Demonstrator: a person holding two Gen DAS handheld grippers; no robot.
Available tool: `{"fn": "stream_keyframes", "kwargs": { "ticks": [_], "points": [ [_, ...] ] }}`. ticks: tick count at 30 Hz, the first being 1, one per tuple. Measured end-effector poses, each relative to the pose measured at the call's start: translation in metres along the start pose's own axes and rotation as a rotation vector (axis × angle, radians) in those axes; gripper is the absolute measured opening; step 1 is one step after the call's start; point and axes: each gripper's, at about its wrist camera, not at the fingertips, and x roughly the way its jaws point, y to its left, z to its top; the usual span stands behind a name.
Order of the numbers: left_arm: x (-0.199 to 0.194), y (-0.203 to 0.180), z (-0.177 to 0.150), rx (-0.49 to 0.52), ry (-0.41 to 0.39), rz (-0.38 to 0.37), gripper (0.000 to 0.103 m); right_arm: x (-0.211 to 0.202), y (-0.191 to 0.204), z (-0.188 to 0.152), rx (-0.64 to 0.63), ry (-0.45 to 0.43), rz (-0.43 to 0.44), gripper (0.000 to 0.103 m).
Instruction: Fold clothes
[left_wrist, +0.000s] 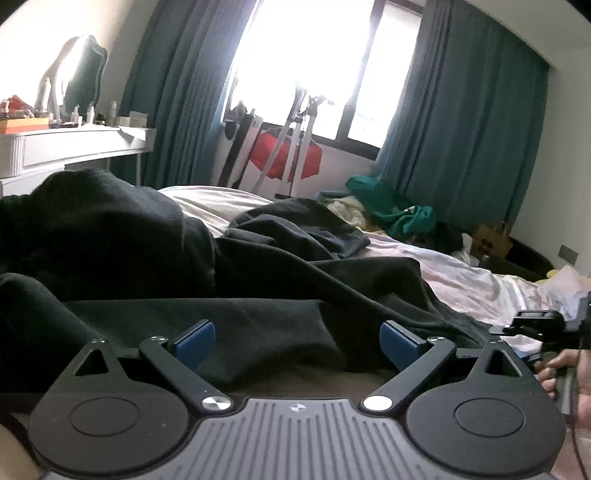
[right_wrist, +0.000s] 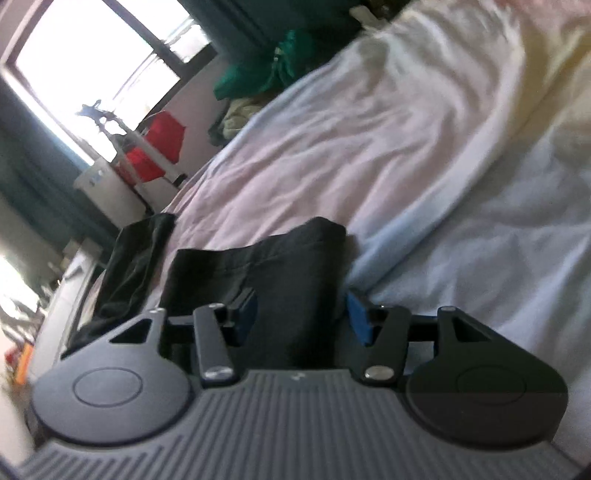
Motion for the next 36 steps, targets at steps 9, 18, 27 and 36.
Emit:
{"fn": "stream_keyframes", "kwargs": {
  "ticks": [9, 18, 27, 36],
  "points": [
    [0.027, 0.006, -0.005, -0.042, 0.047, -0.029, 0.098, 0.015, 0.001, 0.01, 0.023, -0.016, 0.148, 0.047],
    [0.025, 0.013, -0.003, -0.091, 0.015, -0.009, 0.098, -0.018, 0.031, 0.008, -0.056, -0.144, 0.037, 0.008],
    [0.007, 0.014, 0.001, -0.099, -0.021, -0.004, 0.098, -0.095, 0.002, 0.014, 0.067, -0.382, 0.0, 0.006],
    [0.006, 0.025, 0.003, -0.167, 0.023, -0.015, 0.098, -0.145, -0.084, 0.011, 0.31, -0.563, -0.263, 0.006]
  ]
}}
